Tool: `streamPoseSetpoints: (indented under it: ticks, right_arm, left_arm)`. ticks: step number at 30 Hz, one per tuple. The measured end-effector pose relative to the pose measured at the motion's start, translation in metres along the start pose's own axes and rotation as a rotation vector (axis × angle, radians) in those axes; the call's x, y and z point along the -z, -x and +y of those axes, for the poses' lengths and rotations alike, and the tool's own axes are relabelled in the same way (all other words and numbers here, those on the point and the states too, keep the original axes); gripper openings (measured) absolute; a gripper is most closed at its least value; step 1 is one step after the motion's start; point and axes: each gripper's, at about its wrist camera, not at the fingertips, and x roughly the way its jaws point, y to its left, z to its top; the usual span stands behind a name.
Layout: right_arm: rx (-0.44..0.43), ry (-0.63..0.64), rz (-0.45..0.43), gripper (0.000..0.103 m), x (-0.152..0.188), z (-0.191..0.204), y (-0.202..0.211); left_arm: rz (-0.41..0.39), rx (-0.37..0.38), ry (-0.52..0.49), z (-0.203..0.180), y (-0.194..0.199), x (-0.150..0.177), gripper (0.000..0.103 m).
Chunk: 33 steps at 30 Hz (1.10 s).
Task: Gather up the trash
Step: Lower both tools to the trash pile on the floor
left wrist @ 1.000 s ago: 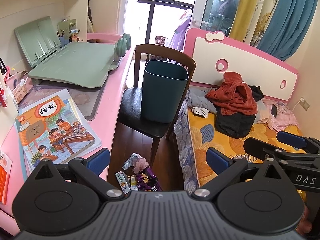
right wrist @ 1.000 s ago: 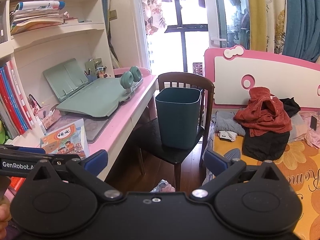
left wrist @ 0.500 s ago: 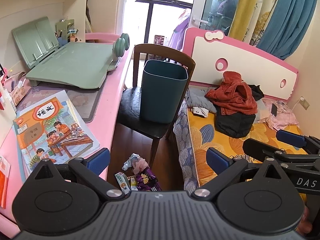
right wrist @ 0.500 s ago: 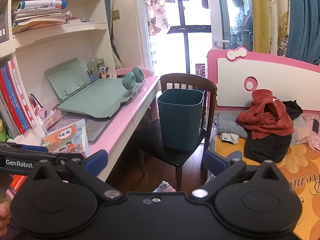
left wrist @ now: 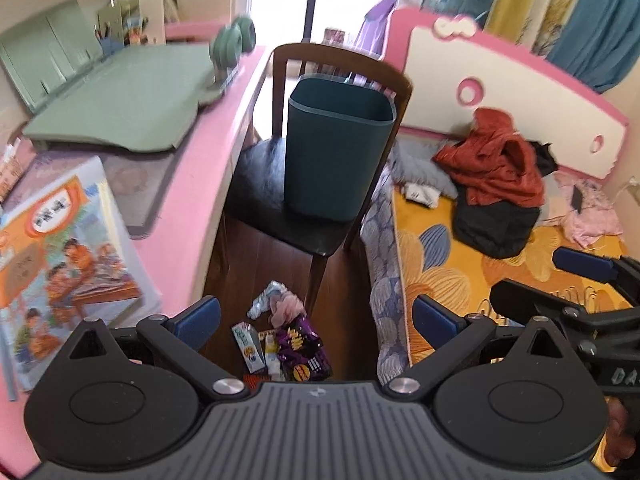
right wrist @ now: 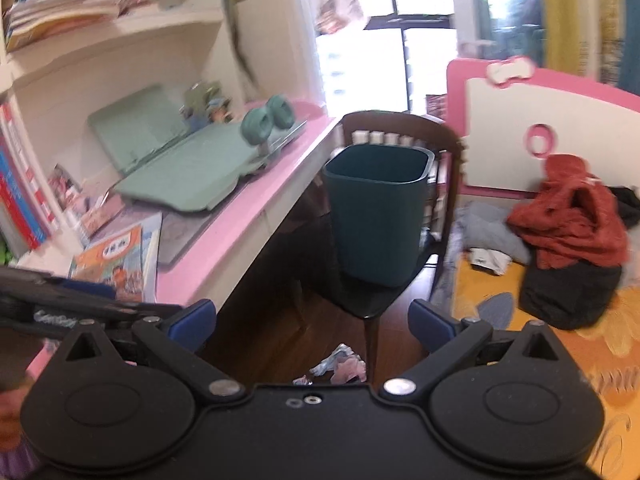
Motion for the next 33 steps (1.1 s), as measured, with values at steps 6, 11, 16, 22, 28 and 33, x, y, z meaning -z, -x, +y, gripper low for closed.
streamPoseSetpoints:
  ticks: [6,11,16,22,28,33]
  right_arm:
    - [-0.076,0.044,0.131,0.101,-0.01,-0.058,-0.074]
    - [-0.119,0.113,0.234,0.099,-0.006,-0.082,-0.133]
    - [-0.139,0.12,0.311,0.096,0.015,-0.098,-0.192]
    - [-0.105,0.091,0.409,0.087,0.071,-0.109,-0.268]
    - [-0.103,0.053,0.514,0.086,0.14,-0.123,-0.338]
    - [-0.14,0.092,0.579,0.086,0.198,-0.125,-0.398]
  left_arm:
    - [0.123,-0.055,0.045,-0.018,-0.084,-0.019,0.103]
    - [0.187,-0.098,0.064,-0.027,-0.141,-0.017,0.103]
    - [0.322,-0.106,0.065,-0.026,-0.209,0.01,0.103]
    - [0.431,-0.092,0.077,-0.015,-0.306,0.058,0.103]
    - [0.52,-0.188,0.147,0.022,-0.406,0.119,0.103]
    - [0.581,-0.279,0.267,0.074,-0.486,0.164,0.103]
